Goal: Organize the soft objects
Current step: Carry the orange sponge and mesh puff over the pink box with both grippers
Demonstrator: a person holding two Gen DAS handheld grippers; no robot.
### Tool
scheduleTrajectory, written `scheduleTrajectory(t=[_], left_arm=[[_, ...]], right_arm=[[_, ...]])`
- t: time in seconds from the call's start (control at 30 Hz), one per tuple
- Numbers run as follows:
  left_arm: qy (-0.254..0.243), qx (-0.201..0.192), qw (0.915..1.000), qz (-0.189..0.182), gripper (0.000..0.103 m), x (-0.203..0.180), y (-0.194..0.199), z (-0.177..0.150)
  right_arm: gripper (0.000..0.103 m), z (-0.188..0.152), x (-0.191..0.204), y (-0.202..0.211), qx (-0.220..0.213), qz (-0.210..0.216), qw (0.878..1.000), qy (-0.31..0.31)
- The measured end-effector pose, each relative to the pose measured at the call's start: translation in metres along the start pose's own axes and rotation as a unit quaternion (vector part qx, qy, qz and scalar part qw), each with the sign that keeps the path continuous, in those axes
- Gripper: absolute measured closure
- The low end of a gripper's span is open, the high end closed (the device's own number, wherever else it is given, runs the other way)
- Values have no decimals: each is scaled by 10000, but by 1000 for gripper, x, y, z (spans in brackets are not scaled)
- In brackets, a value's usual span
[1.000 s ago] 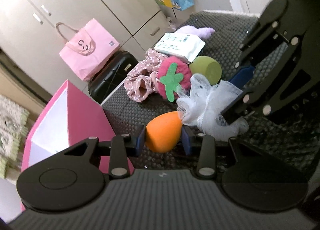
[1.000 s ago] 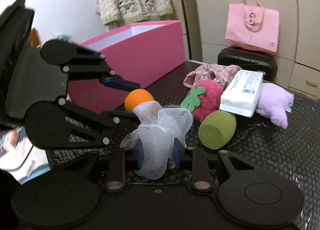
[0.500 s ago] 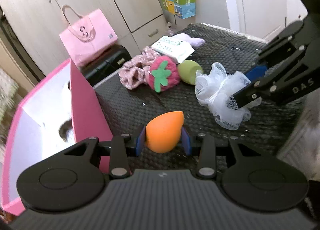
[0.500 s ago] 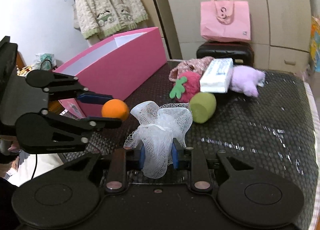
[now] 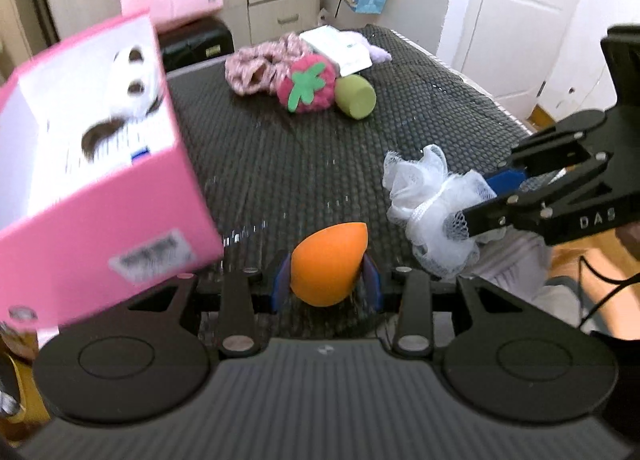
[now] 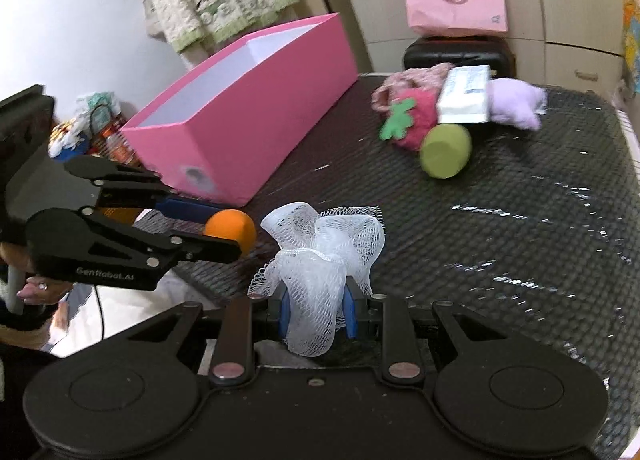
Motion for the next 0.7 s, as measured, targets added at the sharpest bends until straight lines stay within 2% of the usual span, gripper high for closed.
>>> scheduleTrajectory(t=[0.27, 0.53, 0.7], left_arm=[[633, 144, 9974, -312, 66, 30, 37, -15], [742, -3, 9972, -96, 65, 54, 88, -19], [690, -287, 9972, 46, 65, 68, 116, -13]], right_arm=[[73, 7, 38, -7, 408, 532, 9977, 97], [73, 33, 70, -2, 437, 894, 9947, 273], [73, 58, 91, -1, 332, 960, 9933, 546]])
Point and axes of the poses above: each gripper's, at about its wrist camera, not at the fingertips, and y roughly against the way its jaws point, x to its left, z to its top, the point moved 3 cm from there along -y, roughly the way its jaws point
